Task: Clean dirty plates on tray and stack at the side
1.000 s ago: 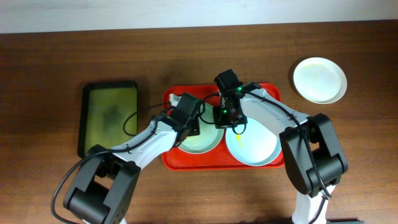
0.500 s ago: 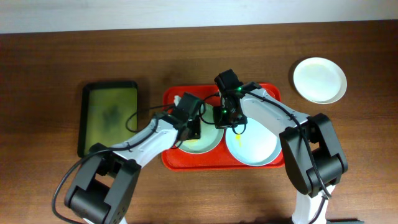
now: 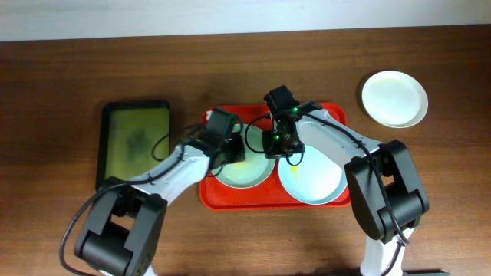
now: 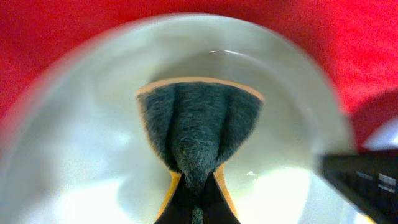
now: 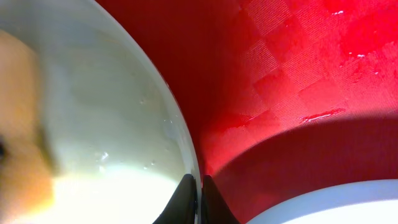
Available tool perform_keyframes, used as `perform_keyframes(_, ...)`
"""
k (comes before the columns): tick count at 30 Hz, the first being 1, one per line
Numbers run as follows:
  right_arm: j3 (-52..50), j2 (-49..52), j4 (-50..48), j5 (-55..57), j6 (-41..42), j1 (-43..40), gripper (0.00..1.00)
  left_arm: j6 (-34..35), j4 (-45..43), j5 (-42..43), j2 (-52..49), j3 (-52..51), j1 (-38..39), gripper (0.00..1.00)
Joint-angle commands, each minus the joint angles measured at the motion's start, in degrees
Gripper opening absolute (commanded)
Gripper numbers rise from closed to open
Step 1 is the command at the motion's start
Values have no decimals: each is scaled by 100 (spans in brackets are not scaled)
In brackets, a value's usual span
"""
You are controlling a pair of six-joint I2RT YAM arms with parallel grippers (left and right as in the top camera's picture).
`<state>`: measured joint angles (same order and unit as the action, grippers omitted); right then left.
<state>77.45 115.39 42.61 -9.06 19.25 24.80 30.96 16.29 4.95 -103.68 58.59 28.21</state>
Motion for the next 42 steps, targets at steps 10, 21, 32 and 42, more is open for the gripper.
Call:
perform_keyframes(10,55,-72,39,225,-96,-13,4,26,1447,-1521,-79,-37,173,0)
perform_keyframes(21,671,-662,494,778,-564,-2,4,26,1534,-1244,1257,-37,-435,0)
perform_keyframes(32,717,-1331,837,2933,-1333,162,4,-516,903,1248,1381,-37,-1578,0)
perform_keyframes(42,728,-1991,356,6824,-2750,1858,4,-688,1108,1683,1384,-37,-2935,0)
